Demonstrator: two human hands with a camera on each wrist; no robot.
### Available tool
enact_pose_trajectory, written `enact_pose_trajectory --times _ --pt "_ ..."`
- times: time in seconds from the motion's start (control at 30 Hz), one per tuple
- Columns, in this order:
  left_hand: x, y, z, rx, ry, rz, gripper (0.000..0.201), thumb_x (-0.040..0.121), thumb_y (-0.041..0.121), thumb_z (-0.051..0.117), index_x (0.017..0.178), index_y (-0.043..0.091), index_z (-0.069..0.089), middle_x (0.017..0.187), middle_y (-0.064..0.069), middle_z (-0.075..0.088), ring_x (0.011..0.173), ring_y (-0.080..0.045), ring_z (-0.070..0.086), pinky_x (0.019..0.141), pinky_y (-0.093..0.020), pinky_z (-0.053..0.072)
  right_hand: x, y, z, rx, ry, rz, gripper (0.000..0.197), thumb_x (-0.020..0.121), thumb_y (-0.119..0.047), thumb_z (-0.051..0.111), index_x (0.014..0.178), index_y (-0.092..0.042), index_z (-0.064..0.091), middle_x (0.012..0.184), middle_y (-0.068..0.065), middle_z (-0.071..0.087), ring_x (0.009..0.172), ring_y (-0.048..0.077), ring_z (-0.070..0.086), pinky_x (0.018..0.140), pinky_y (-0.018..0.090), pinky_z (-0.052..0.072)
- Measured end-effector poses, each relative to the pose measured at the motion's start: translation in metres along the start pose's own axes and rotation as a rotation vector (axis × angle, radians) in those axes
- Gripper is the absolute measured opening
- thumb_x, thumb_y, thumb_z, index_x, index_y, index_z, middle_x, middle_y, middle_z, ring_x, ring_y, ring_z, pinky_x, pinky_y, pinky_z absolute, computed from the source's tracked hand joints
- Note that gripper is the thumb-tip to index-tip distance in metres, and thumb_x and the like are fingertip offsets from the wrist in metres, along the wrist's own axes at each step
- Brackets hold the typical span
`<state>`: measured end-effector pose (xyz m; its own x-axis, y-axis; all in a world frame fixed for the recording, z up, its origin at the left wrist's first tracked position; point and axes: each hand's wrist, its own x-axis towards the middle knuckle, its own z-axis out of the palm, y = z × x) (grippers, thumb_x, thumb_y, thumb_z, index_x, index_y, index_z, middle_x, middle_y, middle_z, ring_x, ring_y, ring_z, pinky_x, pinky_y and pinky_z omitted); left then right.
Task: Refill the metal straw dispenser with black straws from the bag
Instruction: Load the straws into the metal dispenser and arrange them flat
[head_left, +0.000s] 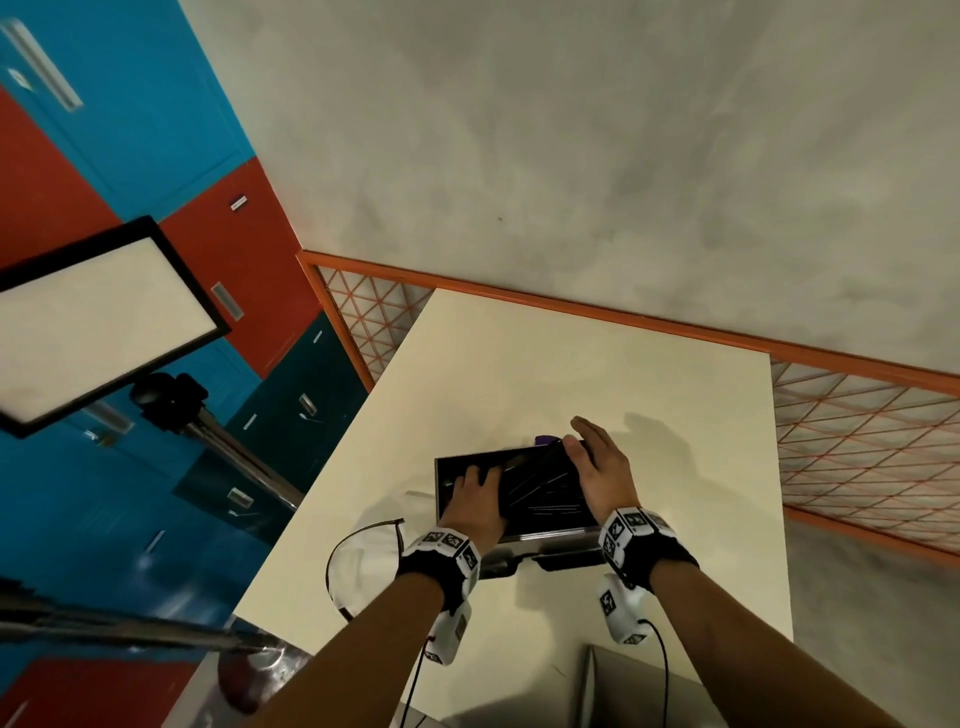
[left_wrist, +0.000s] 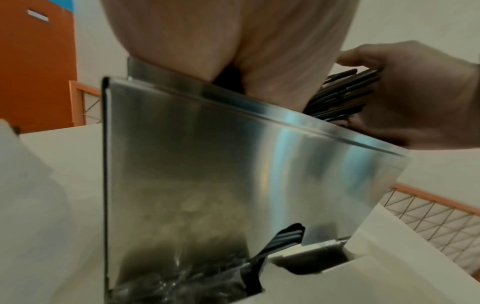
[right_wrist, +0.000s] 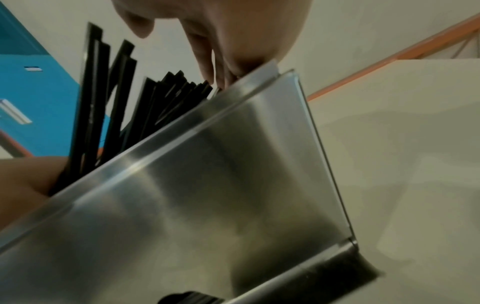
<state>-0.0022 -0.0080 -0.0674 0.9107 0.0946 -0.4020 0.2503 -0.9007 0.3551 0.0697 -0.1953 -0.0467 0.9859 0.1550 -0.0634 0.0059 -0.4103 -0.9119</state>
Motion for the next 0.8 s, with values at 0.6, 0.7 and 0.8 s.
enact_pose_trajectory --times 0.6,0.7,0.8 --pt "0.002 0.030 -0.029 0.304 -0.089 0.285 0.104 0.081 0.003 0.068 0.161 0.023 0.005 0.150 -0.014 0.030 0.133 -0.039 0.034 0.106 -0.056 0.041 -0.015 -0.014 0.012 0.040 0.152 -0.005 0.024 0.101 -0.018 0.046 0.112 -0.012 0.066 0.115 -0.001 0.061 0.109 0.018 0.056 0.094 0.020 0.034" --pt "0.005 0.026 -0.028 0.248 -0.095 0.331 0.105 0.080 -0.005 0.063 0.161 0.026 0.003 0.146 -0.017 0.031 0.128 -0.039 0.035 0.105 -0.054 0.043 -0.011 -0.012 0.010 -0.049 0.104 -0.008 0.026 0.101 -0.020 0.046 0.114 -0.009 0.066 0.118 0.002 0.061 0.106 0.015 0.055 0.092 0.016 0.033" --pt "0.011 0.014 -0.023 0.132 -0.031 0.336 0.092 0.085 0.002 0.063 0.161 0.021 0.014 0.141 -0.016 0.037 0.126 -0.039 0.041 0.106 -0.051 0.042 -0.013 -0.007 0.016 -0.336 -0.127 -0.207 0.026 0.099 -0.018 0.050 0.118 -0.007 0.065 0.125 0.004 0.059 0.114 0.018 0.054 0.100 0.019 0.036"
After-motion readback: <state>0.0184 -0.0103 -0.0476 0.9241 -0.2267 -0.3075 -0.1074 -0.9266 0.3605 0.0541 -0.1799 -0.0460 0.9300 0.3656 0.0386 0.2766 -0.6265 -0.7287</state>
